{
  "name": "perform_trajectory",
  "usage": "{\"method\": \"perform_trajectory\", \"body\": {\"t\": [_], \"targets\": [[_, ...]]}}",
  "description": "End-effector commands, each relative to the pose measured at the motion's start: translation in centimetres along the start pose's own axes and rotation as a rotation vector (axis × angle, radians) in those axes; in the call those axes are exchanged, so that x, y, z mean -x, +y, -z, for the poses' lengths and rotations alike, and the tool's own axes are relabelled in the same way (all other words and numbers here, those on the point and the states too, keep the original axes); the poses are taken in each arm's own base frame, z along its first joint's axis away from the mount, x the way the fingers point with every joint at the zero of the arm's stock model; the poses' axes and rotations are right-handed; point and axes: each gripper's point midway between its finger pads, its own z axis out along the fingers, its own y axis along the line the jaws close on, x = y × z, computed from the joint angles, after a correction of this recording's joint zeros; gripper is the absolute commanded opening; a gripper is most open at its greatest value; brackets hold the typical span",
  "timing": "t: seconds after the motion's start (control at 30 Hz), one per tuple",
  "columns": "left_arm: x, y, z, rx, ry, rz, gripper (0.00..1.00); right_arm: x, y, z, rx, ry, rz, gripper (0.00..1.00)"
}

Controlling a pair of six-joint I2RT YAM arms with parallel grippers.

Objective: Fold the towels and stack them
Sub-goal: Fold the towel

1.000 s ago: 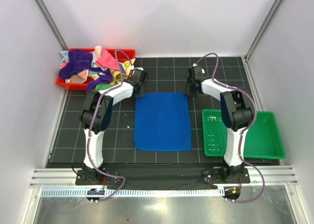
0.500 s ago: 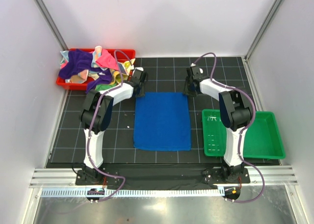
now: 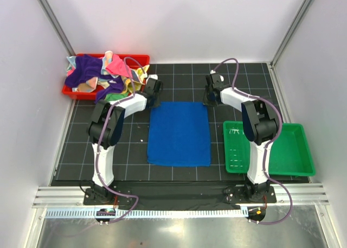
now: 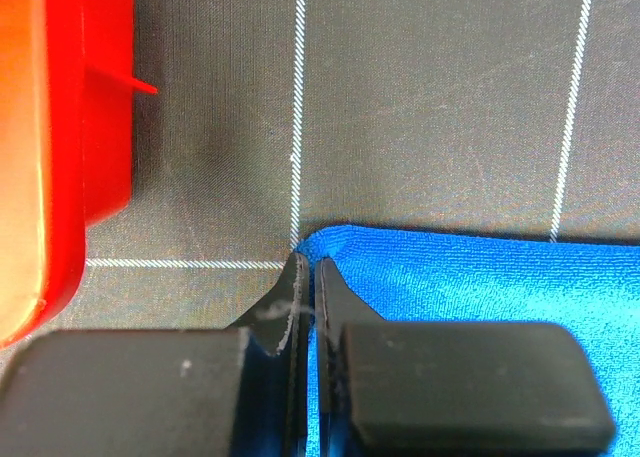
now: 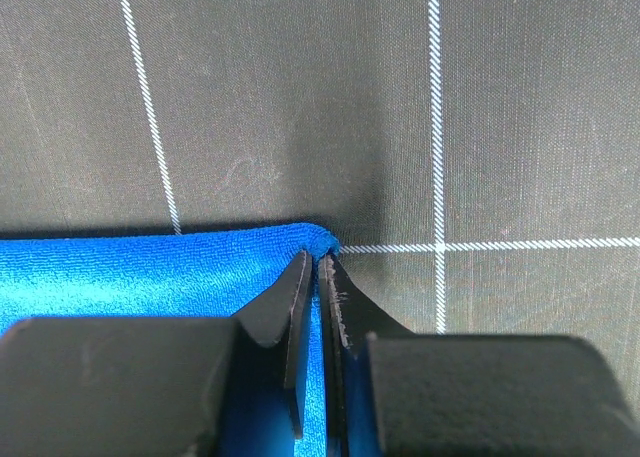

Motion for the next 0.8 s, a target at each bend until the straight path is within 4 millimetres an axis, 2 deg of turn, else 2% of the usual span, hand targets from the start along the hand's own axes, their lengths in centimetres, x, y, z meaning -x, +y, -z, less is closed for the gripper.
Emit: {"method": "perform_trajectory", "body": {"t": [0.0,0.2,0.43,0.47,0.53,0.6,0.63,0.67,0.7,0.77], "targets": [[2.2,0.9,1.5,0.024,-0.072,0.04,0.0,2.3,0.8,1.3,0.021,-0.089,0.005,0.13],[4.9,0.9,3.7,0.01,-0.164,0.062,0.0,4.1,0.9,3.5,0.026,-0.172,0.002,0.12],[6.6,0.6,6.5,-0.043,-0.247,0.089,0.0,5.1,1.0,6.4,0.057,-0.246,-0.005,0.11],[6.1,0.7,6.5,-0.048,-0.239,0.088,0.0,5.2,1.1,6.7,0.063,-0.252,-0.007,0.11],[6.2,0.4,7.0,-0.069,-0.252,0.099,0.0,4.8,0.9,7.2,0.066,-0.252,-0.006,0.11],[5.5,0.4,7.4,-0.086,-0.246,0.105,0.0,4.9,1.1,8.4,0.077,-0.271,-0.01,0.11],[5.5,0.4,7.6,-0.094,-0.25,0.112,0.0,4.2,0.9,8.4,0.074,-0.261,-0.009,0.11],[5.4,0.4,8.1,-0.103,-0.252,0.12,0.0,4.4,0.9,9.3,0.087,-0.277,-0.016,0.11],[4.4,0.4,8.1,-0.115,-0.231,0.12,0.0,4.0,1.2,9.6,0.094,-0.276,-0.014,0.11],[4.7,0.2,9.0,-0.14,-0.257,0.149,0.0,3.1,1.0,10.4,0.097,-0.268,-0.012,0.11]]}}
